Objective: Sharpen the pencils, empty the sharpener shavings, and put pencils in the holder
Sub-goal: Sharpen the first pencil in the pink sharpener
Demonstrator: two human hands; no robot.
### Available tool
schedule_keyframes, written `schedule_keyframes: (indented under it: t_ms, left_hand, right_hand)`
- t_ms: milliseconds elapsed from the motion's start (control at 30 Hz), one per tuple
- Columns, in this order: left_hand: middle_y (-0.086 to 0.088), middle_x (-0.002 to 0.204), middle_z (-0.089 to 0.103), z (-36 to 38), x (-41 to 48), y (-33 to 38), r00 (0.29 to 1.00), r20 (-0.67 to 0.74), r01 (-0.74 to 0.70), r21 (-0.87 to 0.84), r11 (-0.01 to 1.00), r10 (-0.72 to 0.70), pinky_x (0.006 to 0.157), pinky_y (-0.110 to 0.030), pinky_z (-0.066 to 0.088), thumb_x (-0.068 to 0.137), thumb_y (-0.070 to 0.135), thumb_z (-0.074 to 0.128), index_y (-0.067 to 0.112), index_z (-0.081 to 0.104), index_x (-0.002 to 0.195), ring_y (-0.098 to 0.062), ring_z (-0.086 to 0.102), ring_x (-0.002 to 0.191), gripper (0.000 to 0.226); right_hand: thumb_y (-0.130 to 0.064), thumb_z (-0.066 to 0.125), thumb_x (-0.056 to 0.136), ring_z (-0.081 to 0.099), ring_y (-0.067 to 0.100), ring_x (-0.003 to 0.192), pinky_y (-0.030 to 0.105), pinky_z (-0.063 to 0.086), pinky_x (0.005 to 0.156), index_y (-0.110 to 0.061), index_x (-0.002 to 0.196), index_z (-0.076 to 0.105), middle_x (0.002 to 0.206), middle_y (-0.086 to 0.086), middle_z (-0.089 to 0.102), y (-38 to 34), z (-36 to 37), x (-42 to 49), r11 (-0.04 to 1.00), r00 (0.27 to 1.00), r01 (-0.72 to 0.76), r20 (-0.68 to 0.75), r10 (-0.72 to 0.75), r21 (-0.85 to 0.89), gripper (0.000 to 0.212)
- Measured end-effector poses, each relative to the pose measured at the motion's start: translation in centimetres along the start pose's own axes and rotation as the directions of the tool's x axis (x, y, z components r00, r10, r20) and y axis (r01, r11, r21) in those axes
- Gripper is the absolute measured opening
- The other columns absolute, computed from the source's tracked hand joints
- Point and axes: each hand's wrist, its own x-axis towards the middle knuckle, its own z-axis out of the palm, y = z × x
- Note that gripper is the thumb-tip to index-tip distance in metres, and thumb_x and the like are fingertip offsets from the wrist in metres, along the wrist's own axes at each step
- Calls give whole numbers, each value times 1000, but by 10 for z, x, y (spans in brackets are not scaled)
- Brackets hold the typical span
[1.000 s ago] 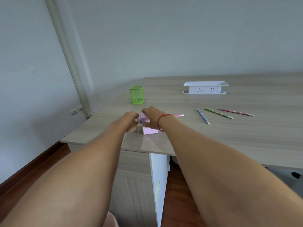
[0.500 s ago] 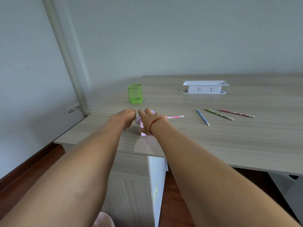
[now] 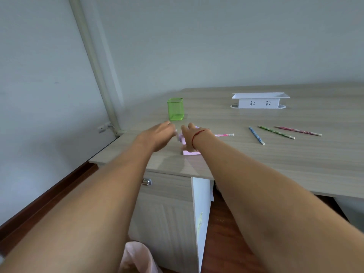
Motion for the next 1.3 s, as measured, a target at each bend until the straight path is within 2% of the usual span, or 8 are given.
schedule_keyframes:
  t_ms: [133, 367, 600, 733, 867, 967, 1100, 1300]
  left_hand:
    - [-20, 111, 56, 27, -27, 5, 999, 32, -4, -67, 998, 6, 80, -36, 41, 97, 10, 41, 3, 56, 107, -37, 57, 103, 19]
    - [-21, 102, 66, 28, -25, 1, 999, 37, -19, -7, 1000, 19, 73, -36, 42, 98, 21, 43, 4, 65, 101, -38, 60, 95, 27]
    - [-13, 106, 66, 49, -17, -5, 987, 153, -47, -37, 998, 52, 84, -39, 48, 98, 24, 42, 11, 63, 110, -34, 61, 99, 28]
    - [-17, 102, 67, 57, -9, -5, 985, 160, -65, 5, 998, 63, 80, -40, 49, 97, 16, 40, 6, 62, 101, -35, 62, 94, 24]
    - [-19, 108, 66, 61, 4, -8, 989, 137, -62, 15, 998, 60, 82, -36, 46, 99, 23, 39, 10, 60, 112, -35, 61, 101, 28]
    - [-17, 108, 65, 55, 22, -14, 987, 146, -75, 90, 993, 62, 76, -35, 44, 96, 20, 41, 9, 60, 108, -34, 61, 101, 25]
    - [-10, 107, 64, 37, 44, -25, 990, 9, -139, 193, 971, 140, 74, -38, 51, 92, 12, 46, 15, 63, 98, -32, 62, 100, 18]
    - [-15, 112, 58, 21, 39, -21, 981, -129, -126, 128, 984, 143, 80, -41, 46, 101, 20, 35, 9, 59, 103, -33, 53, 111, 27]
  right_hand:
    - [-38, 58, 88, 41, 32, 134, 53, 40, 105, -18, 143, 27, 144, 7, 29, -2, 5, -3, 1000, 999, 14, -35, -14, 3, 66]
    - [-40, 56, 86, 43, 36, 129, 52, 42, 102, -17, 139, 29, 142, 8, 31, 2, 12, 0, 999, 996, 45, -80, -45, 3, 63]
    - [-46, 53, 88, 45, 32, 129, 51, 45, 99, -15, 140, 28, 143, 7, 32, 6, 15, 0, 997, 988, 78, -129, -80, -14, 65]
    - [-53, 42, 93, 49, 37, 124, 50, 45, 98, -13, 139, 31, 141, 10, 37, 7, 18, 0, 994, 976, 108, -187, -108, -11, 62]
    - [-46, 38, 96, 49, 35, 124, 45, 43, 96, -12, 137, 35, 139, 11, 39, 6, 16, -3, 991, 964, 136, -232, -133, -3, 53]
    - [-40, 38, 97, 50, 33, 123, 42, 43, 94, -12, 134, 38, 136, 11, 42, 5, 16, -5, 991, 955, 132, -267, -125, 7, 47]
    - [-38, 40, 96, 51, 32, 122, 40, 43, 94, -13, 132, 39, 134, 9, 43, 5, 16, -1, 996, 965, 93, -247, -92, -10, 44]
    - [-38, 43, 94, 47, 31, 127, 44, 43, 100, -15, 139, 32, 139, 8, 38, 3, 10, 4, 998, 985, 52, -163, -57, -32, 52]
